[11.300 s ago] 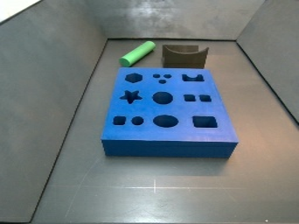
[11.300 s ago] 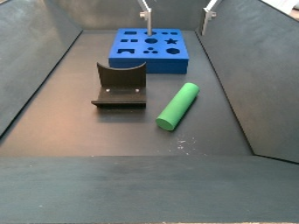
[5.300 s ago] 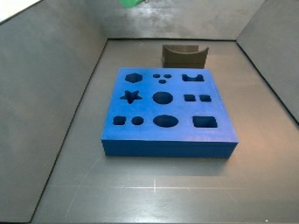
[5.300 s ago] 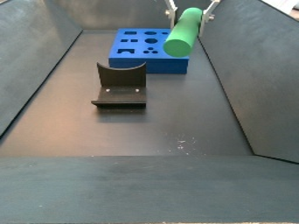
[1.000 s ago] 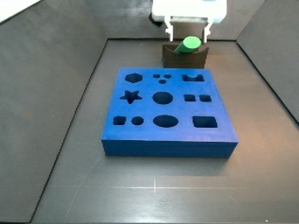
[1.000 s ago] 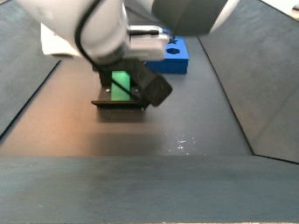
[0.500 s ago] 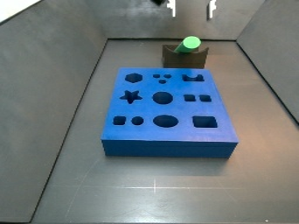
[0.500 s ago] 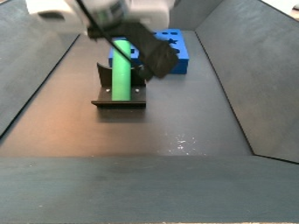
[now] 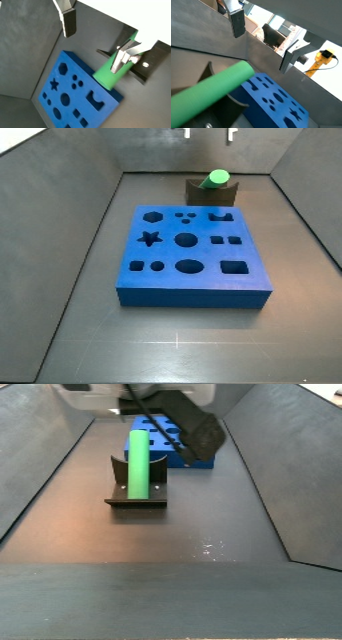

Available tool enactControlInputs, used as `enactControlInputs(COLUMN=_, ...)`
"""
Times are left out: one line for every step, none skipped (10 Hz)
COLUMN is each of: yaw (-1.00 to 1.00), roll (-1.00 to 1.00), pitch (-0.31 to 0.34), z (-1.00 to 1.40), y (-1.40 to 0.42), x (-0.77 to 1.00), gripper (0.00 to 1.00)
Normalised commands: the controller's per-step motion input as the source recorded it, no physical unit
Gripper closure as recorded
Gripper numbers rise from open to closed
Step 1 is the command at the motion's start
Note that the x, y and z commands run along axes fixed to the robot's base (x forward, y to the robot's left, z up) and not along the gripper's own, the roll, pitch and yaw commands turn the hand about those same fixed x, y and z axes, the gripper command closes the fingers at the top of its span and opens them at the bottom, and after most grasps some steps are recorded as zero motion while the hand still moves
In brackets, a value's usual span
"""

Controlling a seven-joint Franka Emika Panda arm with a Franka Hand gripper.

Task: Pick up the oval object. Move up. Place the oval object on the fixture. Regrasp the oval object. Move to above the board. Insert the oval object.
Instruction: Regrasp the oval object.

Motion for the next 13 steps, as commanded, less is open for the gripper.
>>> enactControlInputs(yaw=-0.03, roll=0.08, pitch=-0.088, z=0.01, y=-0.01, x=-1.00, gripper=0.00)
enactControlInputs(yaw=-0.01, roll=0.10, pitch=-0.104, z=0.01, y=-0.01, x=-1.00, gripper=0.00)
enactControlInputs(yaw=0.00, roll=0.11, pitch=-0.112, z=0.02, y=-0.01, x=-1.00, gripper=0.00)
enactControlInputs(yaw=0.02, roll=0.13, pitch=-0.117, z=0.02, y=-0.02, x=-0.98, gripper=0.00)
enactControlInputs(yaw=0.02, roll=0.13, pitch=-0.118, z=0.02, y=-0.02, x=-0.90, gripper=0.00)
enactControlInputs(yaw=0.04, roll=0.13, pitch=-0.107, z=0.02, y=-0.02, x=-0.73, gripper=0.00)
enactControlInputs(yaw=-0.92, roll=1.00, pitch=-0.022, z=-0.95, y=-1.00, x=-0.58, gripper=0.00)
enactControlInputs(yaw=-0.92, roll=1.00, pitch=-0.026, z=-0.93, y=-1.00, x=-0.44, gripper=0.00)
enactControlInputs(yaw=-0.92, roll=1.00, pitch=-0.051, z=-0.72, y=-0.92, x=-0.25, gripper=0.00)
enactControlInputs(yaw=-0.93, roll=1.00, pitch=-0.084, z=-0.36, y=-0.69, x=-0.06, gripper=0.00)
enactControlInputs(yaw=-0.93, roll=1.00, pitch=-0.102, z=-0.16, y=-0.47, x=-0.03, gripper=0.00)
enactControlInputs(yaw=-0.93, roll=1.00, pitch=-0.118, z=-0.09, y=-0.32, x=-0.04, gripper=0.00)
enactControlInputs(yaw=-0.93, roll=1.00, pitch=-0.157, z=-0.02, y=-0.03, x=-0.06, gripper=0.00)
